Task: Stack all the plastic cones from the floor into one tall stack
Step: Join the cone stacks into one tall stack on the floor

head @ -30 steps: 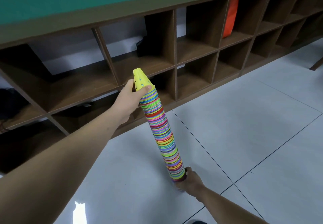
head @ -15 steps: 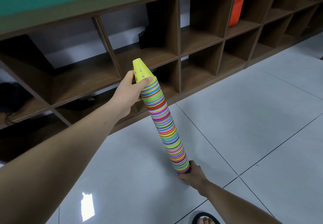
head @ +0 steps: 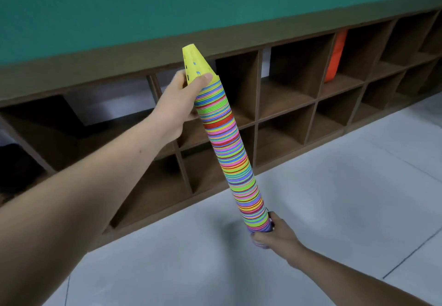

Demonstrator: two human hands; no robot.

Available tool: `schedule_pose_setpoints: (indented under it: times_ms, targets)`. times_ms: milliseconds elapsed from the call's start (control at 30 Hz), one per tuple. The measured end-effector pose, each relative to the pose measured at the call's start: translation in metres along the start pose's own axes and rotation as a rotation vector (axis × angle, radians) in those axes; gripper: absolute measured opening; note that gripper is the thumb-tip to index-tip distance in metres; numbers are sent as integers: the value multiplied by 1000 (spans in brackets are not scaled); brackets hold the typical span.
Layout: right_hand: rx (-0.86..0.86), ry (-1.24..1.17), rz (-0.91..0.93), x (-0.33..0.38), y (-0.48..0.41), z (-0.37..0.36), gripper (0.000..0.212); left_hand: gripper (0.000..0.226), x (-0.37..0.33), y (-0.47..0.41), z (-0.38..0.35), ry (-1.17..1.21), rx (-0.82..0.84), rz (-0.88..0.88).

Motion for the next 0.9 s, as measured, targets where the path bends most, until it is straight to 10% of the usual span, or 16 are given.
schedule_pose_setpoints:
  times_ms: [900]
  targets:
    - [-15,475,-7,505,312,160,47,42,-429,-197,198,50,-372,272]
Point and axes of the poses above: each hand's wrist, its own y-axis away from the middle knuckle, its own z-axis out of the back of the hand, x = y × z, the point moved 3 cm from there along -y, towards the middle knuckle, and after that the axes turned 15 degrees about -z, right-handed, at the moved point
